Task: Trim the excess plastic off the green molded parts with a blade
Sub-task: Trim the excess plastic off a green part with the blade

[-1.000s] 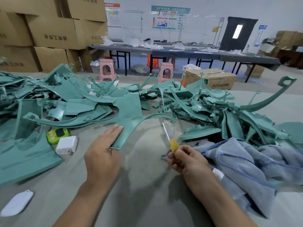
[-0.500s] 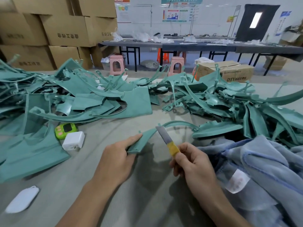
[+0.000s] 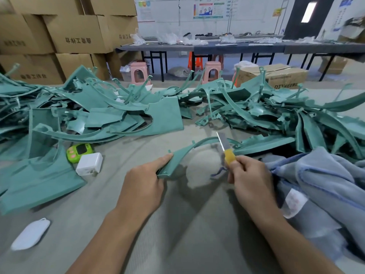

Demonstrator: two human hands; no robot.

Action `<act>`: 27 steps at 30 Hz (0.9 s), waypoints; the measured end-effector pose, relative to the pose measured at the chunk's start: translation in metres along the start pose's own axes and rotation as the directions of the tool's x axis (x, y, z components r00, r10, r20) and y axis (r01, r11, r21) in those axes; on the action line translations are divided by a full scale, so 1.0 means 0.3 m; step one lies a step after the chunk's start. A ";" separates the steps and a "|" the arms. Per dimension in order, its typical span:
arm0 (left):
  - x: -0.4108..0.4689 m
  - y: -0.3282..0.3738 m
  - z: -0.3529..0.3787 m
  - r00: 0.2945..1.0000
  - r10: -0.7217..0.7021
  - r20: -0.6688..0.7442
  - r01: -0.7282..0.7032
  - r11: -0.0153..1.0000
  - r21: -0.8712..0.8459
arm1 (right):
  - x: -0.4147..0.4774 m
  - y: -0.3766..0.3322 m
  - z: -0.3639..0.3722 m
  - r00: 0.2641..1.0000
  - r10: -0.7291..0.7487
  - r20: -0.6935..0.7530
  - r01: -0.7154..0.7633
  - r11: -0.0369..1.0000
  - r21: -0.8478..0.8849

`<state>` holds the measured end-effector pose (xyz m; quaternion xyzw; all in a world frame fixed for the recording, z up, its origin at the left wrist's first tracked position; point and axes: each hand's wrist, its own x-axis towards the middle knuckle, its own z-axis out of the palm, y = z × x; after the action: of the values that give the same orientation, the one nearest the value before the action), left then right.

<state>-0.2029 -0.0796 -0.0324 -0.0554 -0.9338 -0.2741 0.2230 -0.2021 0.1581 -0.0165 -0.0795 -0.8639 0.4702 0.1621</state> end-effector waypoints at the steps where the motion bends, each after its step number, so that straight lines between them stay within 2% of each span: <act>1: 0.000 0.000 0.000 1.000 0.004 0.007 -0.004 1.000 0.002 | -0.010 -0.003 -0.003 0.997 -0.070 0.040 0.066 0.993 0.093; 3: -0.002 -0.002 0.001 1.000 0.021 0.020 -0.021 1.000 0.017 | -0.055 -0.033 0.011 0.954 -0.249 0.167 0.225 0.962 0.152; 5: -0.004 -0.006 0.000 1.000 0.023 0.002 -0.023 1.000 0.008 | -0.067 -0.039 0.032 0.937 -0.281 0.210 0.281 0.959 0.029; 7: -0.005 -0.008 -0.002 1.000 0.015 -0.008 -0.016 1.000 -0.006 | -0.019 -0.016 0.027 0.990 -0.085 0.108 0.090 0.995 -0.045; 9: -0.005 -0.007 -0.002 1.000 0.015 -0.017 -0.015 1.000 -0.012 | 0.033 0.017 -0.002 0.990 0.128 -0.052 -0.130 0.990 -0.046; 10: -0.007 -0.007 -0.002 1.000 0.012 -0.023 -0.012 1.000 -0.020 | 0.046 0.032 -0.016 0.981 0.155 -0.119 -0.160 0.987 -0.032; 11: -0.006 -0.006 -0.001 1.000 0.008 -0.030 -0.009 1.000 -0.027 | 0.048 0.040 -0.024 0.981 0.132 -0.142 -0.133 0.991 0.003; 13: -0.006 -0.004 -0.001 0.999 0.007 -0.042 -0.008 1.000 -0.022 | 0.024 0.019 -0.013 0.999 -0.008 -0.048 0.012 0.995 0.100; 15: -0.010 -0.002 -0.003 0.998 0.015 -0.066 -0.015 1.000 -0.010 | -0.006 -0.002 0.011 0.987 -0.140 0.077 0.134 0.988 0.079; 16: -0.011 -0.004 -0.009 0.996 0.019 -0.092 -0.019 1.000 -0.004 | -0.006 -0.001 0.019 0.985 -0.143 0.096 0.140 0.990 0.036; 18: -0.012 -0.008 -0.025 0.989 0.018 -0.147 -0.021 1.000 -0.021 | 0.025 0.011 0.011 1.000 0.006 0.022 -0.006 1.000 -0.005; 20: -0.012 -0.012 -0.044 0.981 0.011 -0.193 -0.034 0.993 -0.115 | 0.057 0.032 -0.019 0.973 0.204 -0.104 -0.201 0.979 0.043; 21: -0.012 -0.012 -0.052 0.977 0.007 -0.214 -0.042 0.987 -0.158 | 0.060 0.040 -0.032 0.955 0.249 -0.162 -0.241 0.968 0.066; 23: -0.013 -0.005 -0.058 0.973 0.011 -0.232 -0.058 0.979 -0.195 | 0.034 0.028 -0.042 0.965 0.173 -0.197 -0.149 0.980 0.128; 25: -0.016 0.007 -0.052 0.972 0.018 -0.235 -0.073 0.971 -0.227 | -0.017 -0.005 -0.021 0.993 -0.021 -0.112 0.046 0.973 0.224; 27: -0.020 0.027 -0.053 0.974 -0.007 -0.226 -0.057 0.959 -0.276 | -0.044 -0.018 0.002 0.997 -0.083 -0.004 0.082 0.965 0.248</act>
<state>-0.1897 -0.0813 -0.0191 -0.0669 -0.8533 -0.4056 0.3207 -0.1900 0.1508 -0.0150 -0.0212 -0.8013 0.5678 0.1875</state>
